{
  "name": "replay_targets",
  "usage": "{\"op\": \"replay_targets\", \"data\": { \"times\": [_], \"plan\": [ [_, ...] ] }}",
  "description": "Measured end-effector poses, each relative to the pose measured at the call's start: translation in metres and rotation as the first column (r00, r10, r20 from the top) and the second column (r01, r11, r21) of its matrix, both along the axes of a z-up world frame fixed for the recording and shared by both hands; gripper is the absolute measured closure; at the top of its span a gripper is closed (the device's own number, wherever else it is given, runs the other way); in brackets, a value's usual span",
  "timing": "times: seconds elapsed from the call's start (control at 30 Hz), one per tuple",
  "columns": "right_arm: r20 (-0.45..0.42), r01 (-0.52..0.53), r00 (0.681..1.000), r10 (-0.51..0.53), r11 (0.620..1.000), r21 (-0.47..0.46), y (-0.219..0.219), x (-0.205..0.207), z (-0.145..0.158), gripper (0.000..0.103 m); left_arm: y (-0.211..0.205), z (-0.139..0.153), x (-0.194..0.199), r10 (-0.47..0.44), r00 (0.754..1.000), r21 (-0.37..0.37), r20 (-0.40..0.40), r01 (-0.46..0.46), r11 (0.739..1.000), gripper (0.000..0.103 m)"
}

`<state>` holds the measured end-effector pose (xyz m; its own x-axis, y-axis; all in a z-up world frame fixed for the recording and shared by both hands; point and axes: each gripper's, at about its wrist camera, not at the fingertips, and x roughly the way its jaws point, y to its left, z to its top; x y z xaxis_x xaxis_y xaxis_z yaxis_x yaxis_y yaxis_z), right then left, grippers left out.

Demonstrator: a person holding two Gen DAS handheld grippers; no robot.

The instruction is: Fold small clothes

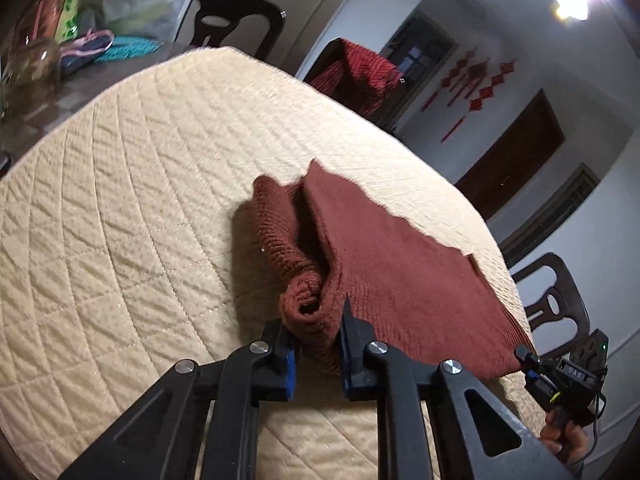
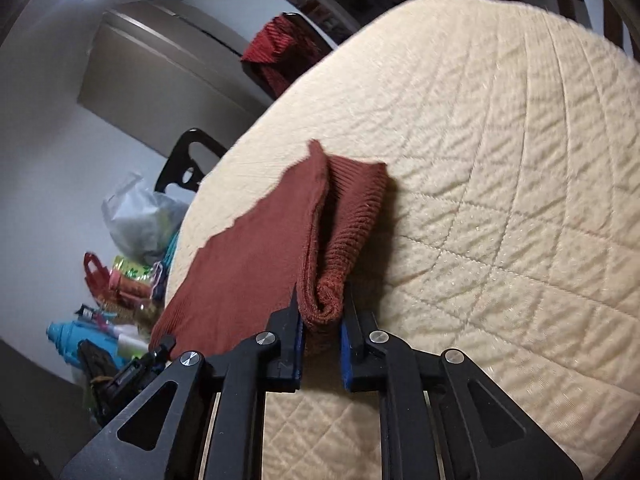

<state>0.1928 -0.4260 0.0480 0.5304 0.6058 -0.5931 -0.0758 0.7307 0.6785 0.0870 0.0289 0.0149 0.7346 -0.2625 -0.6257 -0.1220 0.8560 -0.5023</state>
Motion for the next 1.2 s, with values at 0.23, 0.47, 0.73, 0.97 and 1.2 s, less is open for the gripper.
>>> {"op": "replay_targets", "data": {
  "times": [0.23, 0.47, 0.73, 0.97, 1.2],
  "plan": [
    [-0.002, -0.046, 0.999, 0.046, 0.998, -0.035, -0.009, -0.044, 0.004, 0.089, -0.008, 0.004, -0.042, -0.049, 0.999, 0.003, 0.009, 0.049, 0.999, 0.085],
    [-0.048, -0.048, 0.998, 0.046, 0.998, -0.044, -0.021, -0.077, -0.01, 0.089, -0.012, -0.007, -0.076, -0.076, 0.997, 0.006, -0.006, 0.076, 0.997, 0.085],
    [-0.035, -0.065, 0.997, 0.062, 0.994, -0.092, -0.017, -0.08, -0.015, 0.087, -0.015, -0.016, -0.081, -0.091, 0.996, 0.021, -0.02, 0.091, 0.996, 0.084],
    [0.054, 0.0, 0.998, 0.013, 0.975, -0.223, -0.029, -0.094, 0.012, 0.082, -0.004, -0.003, -0.098, -0.068, 0.998, 0.05, -0.018, 0.069, 0.996, 0.074],
    [0.195, -0.087, 0.969, 0.155, 0.945, -0.316, 0.017, -0.103, 0.036, 0.082, -0.007, 0.031, -0.092, -0.061, 0.994, 0.148, 0.088, 0.048, 0.988, 0.074]
  ]
}}
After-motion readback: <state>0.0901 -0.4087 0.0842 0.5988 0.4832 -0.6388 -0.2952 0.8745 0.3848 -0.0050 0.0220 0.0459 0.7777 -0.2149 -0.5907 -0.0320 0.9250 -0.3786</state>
